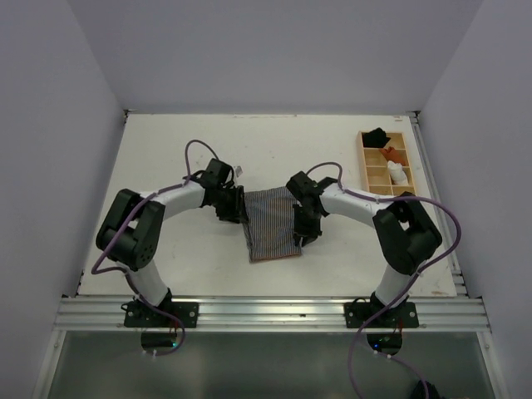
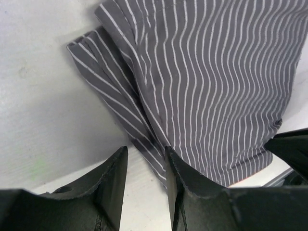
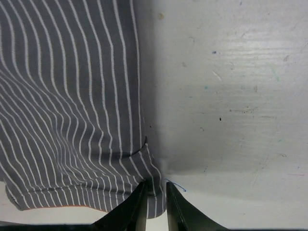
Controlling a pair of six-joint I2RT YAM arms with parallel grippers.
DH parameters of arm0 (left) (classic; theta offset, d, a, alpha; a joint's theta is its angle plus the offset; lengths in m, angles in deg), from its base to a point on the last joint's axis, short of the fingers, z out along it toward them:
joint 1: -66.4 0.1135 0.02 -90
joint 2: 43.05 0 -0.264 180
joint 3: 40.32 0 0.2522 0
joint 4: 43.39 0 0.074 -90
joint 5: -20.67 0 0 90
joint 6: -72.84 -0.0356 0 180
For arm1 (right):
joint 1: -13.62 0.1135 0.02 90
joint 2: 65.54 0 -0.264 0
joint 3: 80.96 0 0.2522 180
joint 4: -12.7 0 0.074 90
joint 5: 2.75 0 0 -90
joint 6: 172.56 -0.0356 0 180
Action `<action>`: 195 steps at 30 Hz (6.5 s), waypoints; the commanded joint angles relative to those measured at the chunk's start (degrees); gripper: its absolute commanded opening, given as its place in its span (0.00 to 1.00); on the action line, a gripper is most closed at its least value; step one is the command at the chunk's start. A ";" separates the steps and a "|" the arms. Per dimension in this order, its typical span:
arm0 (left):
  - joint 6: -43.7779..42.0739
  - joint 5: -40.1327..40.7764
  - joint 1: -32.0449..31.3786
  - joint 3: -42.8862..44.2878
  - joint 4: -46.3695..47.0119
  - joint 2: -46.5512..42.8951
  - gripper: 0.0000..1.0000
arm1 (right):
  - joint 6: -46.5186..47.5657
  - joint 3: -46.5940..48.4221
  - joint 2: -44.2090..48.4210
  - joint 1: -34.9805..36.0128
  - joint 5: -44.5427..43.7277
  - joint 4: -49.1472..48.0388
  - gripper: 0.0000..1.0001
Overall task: Roll the underwear
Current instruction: Fold the underwear
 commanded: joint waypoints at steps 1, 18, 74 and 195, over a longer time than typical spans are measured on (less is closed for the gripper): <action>0.49 -1.03 0.08 -0.45 1.04 -6.21 0.40 | 1.89 2.69 3.74 0.06 0.15 0.49 0.26; 9.98 -16.15 -10.73 -17.23 22.73 -16.95 0.37 | -2.76 -6.78 11.39 0.49 15.00 -8.72 0.07; 4.71 -5.25 -11.79 -30.43 18.53 -15.63 0.35 | 6.46 13.06 -13.04 -2.84 4.45 -4.77 0.08; 9.62 -3.05 25.75 -7.31 -0.91 -15.28 0.62 | 9.02 24.86 -17.72 29.85 -19.90 5.96 0.06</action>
